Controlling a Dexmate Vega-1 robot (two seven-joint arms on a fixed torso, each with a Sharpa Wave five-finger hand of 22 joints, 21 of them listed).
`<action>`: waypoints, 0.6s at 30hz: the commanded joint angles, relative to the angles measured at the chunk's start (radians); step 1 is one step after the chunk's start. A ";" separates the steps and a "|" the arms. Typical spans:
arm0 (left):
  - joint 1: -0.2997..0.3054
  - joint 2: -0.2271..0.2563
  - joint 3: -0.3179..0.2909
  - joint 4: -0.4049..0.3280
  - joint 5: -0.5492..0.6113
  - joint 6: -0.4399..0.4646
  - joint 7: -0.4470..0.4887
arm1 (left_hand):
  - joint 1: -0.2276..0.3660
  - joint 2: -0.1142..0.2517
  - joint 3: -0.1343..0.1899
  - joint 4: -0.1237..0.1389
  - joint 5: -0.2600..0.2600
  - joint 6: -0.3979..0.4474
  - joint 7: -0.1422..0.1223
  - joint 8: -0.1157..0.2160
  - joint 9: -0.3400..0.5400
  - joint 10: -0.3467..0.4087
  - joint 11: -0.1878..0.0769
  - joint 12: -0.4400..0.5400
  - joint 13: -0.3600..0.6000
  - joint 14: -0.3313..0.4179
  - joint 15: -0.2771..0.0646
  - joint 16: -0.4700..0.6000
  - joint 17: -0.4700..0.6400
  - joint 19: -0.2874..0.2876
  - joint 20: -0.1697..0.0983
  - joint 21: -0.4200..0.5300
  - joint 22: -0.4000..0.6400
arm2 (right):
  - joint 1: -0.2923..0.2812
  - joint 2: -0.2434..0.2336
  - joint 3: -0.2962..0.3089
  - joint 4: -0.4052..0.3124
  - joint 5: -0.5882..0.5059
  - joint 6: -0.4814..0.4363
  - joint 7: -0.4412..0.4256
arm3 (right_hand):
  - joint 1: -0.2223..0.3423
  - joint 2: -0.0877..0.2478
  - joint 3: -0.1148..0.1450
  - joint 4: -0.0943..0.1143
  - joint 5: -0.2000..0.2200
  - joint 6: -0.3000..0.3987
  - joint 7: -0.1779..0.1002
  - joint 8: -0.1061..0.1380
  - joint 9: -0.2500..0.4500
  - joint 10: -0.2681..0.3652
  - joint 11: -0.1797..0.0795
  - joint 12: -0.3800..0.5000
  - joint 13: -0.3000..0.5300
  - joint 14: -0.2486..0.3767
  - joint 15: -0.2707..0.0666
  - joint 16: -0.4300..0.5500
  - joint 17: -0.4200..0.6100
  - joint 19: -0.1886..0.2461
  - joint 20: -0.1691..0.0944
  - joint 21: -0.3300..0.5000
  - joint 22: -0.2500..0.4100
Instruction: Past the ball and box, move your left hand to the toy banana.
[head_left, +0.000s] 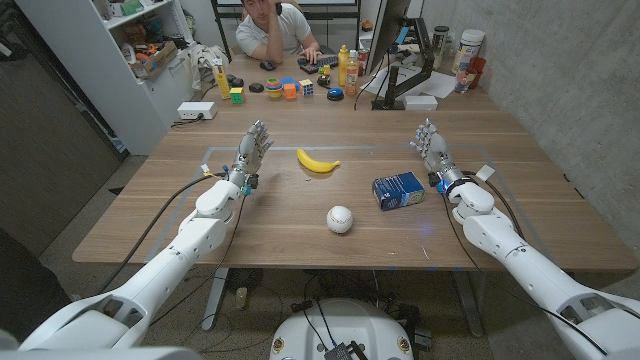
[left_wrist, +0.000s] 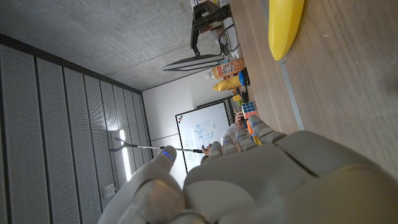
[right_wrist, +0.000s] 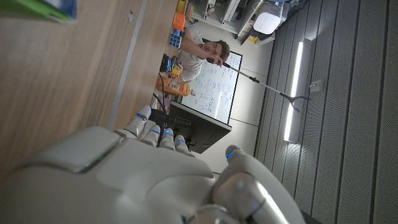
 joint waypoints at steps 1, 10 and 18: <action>-0.024 -0.018 0.008 0.042 0.006 -0.014 -0.012 | 0.002 0.113 0.006 0.000 0.006 -0.055 -0.001 0.005 0.001 -0.095 -0.001 0.007 0.005 -0.094 -0.013 0.007 0.005 -0.008 -0.047 0.003 0.005 | 0.012 0.047 0.051 0.036 -0.045 -0.019 0.042 | 0.000 0.119 0.007 -0.001 0.007 -0.006 0.000 0.004 0.003 -0.009 0.000 0.006 0.003 -0.027 -0.015 0.004 0.002 -0.080 -0.113 0.003 0.004; 0.002 -0.041 0.002 0.019 0.100 -0.106 0.129 | 0.020 0.097 0.015 -0.016 0.014 0.089 -0.083 0.041 0.000 0.032 -0.030 0.033 0.003 0.011 -0.024 0.028 -0.008 0.088 0.054 0.013 0.003 | -0.002 0.072 0.092 0.033 -0.076 -0.027 0.058 | 0.000 0.119 0.006 -0.001 0.007 -0.006 -0.001 0.004 0.003 -0.009 -0.001 0.006 0.003 -0.027 -0.015 0.003 0.002 -0.079 -0.114 -0.001 0.004; 0.008 -0.034 0.005 -0.021 0.199 -0.132 0.233 | 0.023 0.088 0.016 -0.019 0.018 0.120 -0.106 0.041 0.000 0.072 -0.037 0.037 0.002 0.038 -0.012 0.029 -0.009 0.113 0.054 0.014 0.003 | -0.004 0.095 0.117 0.047 -0.091 -0.026 0.078 | 0.000 0.119 0.006 -0.001 0.007 -0.006 0.000 0.005 0.003 -0.010 -0.003 0.006 0.003 -0.026 -0.015 0.003 0.002 -0.077 -0.114 -0.004 0.004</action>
